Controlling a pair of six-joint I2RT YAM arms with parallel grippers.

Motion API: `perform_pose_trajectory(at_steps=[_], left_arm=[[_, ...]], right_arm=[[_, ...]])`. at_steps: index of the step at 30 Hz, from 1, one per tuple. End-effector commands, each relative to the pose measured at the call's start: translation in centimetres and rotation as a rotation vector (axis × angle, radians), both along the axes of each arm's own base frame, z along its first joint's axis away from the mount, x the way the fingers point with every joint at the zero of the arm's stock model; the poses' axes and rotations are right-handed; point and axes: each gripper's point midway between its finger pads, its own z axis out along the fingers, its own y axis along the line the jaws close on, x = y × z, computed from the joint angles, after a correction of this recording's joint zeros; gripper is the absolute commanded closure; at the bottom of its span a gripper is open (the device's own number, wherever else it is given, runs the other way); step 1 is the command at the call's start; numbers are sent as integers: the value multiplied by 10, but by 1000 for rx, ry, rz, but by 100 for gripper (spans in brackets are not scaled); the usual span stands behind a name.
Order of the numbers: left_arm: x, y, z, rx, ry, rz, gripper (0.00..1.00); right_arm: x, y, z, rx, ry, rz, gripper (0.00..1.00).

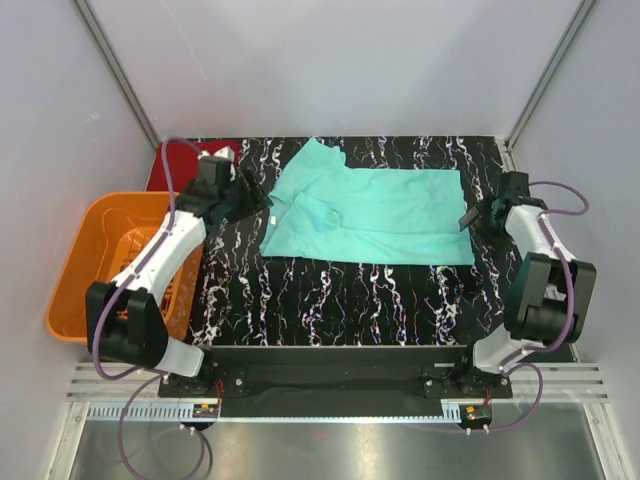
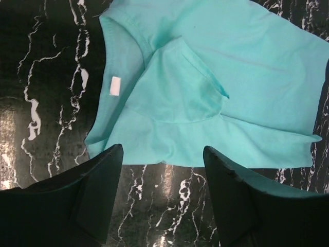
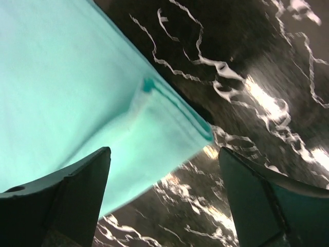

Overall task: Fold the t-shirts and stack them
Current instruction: Fold the tshirt

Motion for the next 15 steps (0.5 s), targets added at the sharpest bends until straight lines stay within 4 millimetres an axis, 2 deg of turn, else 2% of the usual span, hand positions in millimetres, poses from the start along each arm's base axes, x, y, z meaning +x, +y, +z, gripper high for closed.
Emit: perform_pose_trajectory(at_steps=[1,2,3,6,7,11,15], left_arm=[[-35,6,-50,-76,77,-25,33],[-40,6,-56,-108,84,-13,37],[-53,8,-76,-127,126,-9,42],[-58,-5,-89,-212,165,-44,55],[-60,-9,-97,-233,182,-54,56],[-60,-2,-113,-206,197,-6,53],[-59,6,-126,-173,213,45,45]], right_arm=[[-32,6,5,-6,2,40,9],[-34,9,6,2,-19,41,11],[-38,11,1,22,-16,30,12],[-45,24,-16,89,-4,27,21],[-46,27,-23,106,-1,29,29],[-51,25,-35,97,19,17,37],[-51,25,-39,97,22,18,36]])
